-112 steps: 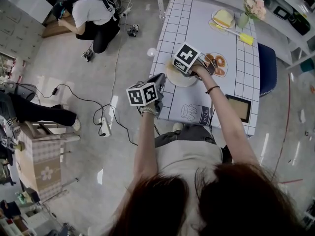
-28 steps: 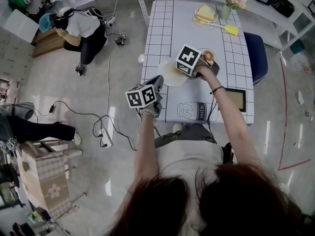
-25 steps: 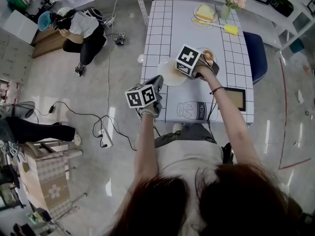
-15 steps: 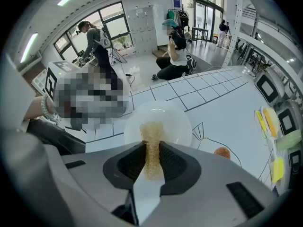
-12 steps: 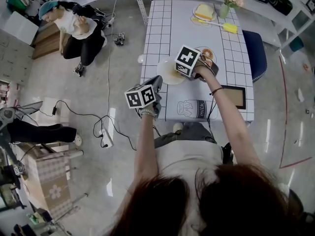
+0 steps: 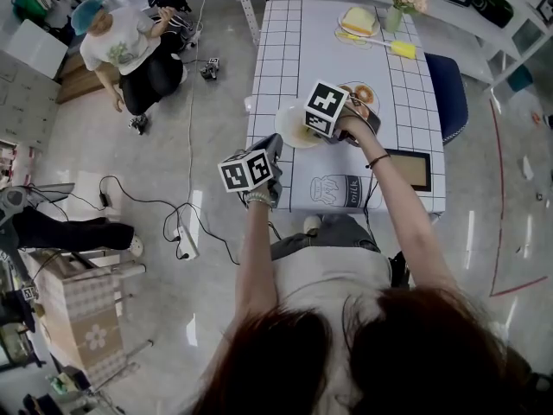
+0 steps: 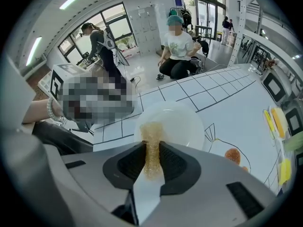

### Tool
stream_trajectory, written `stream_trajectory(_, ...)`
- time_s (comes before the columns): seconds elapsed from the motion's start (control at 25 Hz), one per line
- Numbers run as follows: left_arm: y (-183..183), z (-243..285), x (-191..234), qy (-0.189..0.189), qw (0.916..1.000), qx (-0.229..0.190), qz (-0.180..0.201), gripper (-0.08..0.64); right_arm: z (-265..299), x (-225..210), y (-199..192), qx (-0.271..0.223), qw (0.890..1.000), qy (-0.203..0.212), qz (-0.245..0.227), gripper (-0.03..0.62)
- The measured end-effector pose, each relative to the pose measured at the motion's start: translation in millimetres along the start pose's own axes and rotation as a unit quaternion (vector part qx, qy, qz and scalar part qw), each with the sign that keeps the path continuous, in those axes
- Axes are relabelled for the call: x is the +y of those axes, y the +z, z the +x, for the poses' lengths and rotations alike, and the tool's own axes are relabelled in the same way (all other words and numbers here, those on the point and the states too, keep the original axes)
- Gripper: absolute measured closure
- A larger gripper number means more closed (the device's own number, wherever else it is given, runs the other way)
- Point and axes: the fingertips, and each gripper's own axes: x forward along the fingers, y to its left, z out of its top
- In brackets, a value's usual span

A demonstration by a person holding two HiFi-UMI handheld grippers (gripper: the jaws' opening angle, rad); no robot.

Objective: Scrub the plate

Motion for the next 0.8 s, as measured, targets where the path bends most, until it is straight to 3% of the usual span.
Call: stream_trajectory(0.8, -1.8, -10.5, 12.9, 0.026, 0.9995, -0.009, -0.015, 0.549, 10.2, 19.1, 14.6, -0.004, 0.999, 0.039, -0.017, 0.514)
